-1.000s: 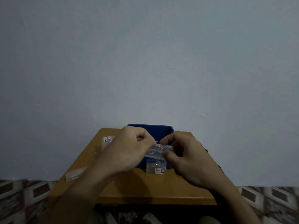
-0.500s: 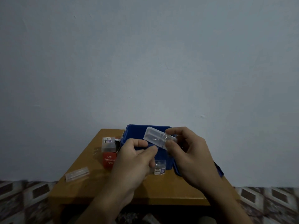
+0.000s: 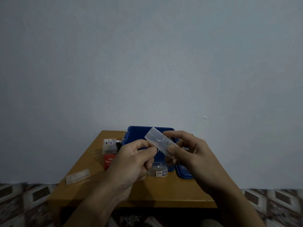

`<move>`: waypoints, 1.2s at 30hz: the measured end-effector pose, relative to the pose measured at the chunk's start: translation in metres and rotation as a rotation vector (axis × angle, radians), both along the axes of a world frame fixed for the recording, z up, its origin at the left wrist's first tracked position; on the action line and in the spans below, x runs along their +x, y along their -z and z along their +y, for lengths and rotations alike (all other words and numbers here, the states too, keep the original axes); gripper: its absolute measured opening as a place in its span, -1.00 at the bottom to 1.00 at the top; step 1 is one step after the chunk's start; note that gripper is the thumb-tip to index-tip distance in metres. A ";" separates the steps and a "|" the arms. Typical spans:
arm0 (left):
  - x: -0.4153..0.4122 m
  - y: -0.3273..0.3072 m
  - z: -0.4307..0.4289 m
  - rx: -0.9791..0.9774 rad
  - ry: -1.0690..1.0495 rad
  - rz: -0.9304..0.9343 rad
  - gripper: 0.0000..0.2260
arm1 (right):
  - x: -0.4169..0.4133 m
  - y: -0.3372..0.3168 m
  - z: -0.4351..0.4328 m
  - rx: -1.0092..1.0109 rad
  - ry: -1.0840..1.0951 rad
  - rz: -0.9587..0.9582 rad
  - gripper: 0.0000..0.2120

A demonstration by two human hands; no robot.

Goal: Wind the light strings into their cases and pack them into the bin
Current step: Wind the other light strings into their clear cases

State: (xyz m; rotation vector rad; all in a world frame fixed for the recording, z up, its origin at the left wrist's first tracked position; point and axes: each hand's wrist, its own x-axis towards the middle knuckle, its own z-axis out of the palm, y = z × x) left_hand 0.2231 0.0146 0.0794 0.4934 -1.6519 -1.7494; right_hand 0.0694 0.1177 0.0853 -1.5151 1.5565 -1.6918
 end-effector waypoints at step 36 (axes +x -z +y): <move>-0.001 0.017 -0.020 -0.152 0.085 -0.320 -0.81 | -0.004 -0.007 0.008 -0.016 -0.202 -0.387 -0.69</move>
